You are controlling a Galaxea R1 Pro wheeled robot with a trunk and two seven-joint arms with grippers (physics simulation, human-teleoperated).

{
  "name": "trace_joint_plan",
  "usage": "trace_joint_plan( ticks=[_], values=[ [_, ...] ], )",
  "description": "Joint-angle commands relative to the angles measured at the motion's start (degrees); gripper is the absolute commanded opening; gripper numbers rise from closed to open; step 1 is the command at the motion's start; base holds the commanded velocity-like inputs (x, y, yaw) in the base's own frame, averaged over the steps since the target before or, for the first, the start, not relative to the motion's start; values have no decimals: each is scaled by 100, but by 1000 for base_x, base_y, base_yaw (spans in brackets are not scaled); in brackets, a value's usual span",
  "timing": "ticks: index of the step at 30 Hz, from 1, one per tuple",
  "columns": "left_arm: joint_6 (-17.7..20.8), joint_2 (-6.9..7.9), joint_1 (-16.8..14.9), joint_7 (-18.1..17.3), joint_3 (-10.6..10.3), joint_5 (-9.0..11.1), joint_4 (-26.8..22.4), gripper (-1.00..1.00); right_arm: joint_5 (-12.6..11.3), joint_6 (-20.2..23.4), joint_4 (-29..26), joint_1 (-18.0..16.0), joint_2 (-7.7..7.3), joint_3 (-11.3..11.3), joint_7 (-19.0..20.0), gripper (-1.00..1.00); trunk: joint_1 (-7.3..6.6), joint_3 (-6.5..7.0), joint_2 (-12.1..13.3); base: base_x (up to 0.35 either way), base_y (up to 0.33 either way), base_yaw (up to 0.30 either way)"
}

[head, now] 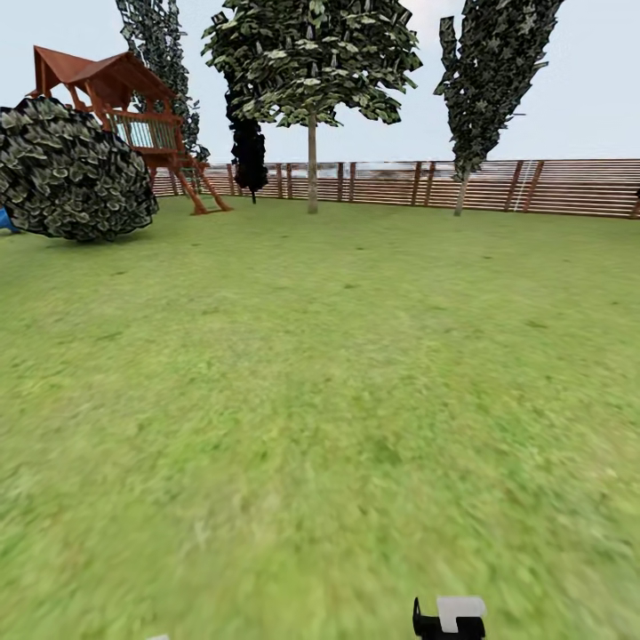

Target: In the garden, pick up the pesticide atomizer on the floor and spray pesticide onto both trees until each tree trunk is fully covered.

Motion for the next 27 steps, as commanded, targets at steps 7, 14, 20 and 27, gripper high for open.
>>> trace_joint_plan(
  ticks=[7, 14, 20, 27],
  values=[
    [-7, 1, -3, 17, -49, 30, 1, -100, 60, -4, 5, 1, 2, -21, -42, 100, 3, -5, -2, 338, 0, 0],
    [-6, 1, -4, 17, -49, 30, -2, -100, 61, -4, 5, -3, 2, -21, -42, 100, 3, -5, -2, 338, 0, 0],
    [-3, 1, -5, 17, -49, 30, 3, -100, 60, -4, 5, -2, 2, -21, -42, 100, 3, -5, -2, 338, 0, 0],
    [-6, 1, -2, 17, -49, 30, 1, -100, 60, -4, 5, 0, 2, -21, -42, 100, 3, -5, -2, 338, 0, 0]
  ],
)
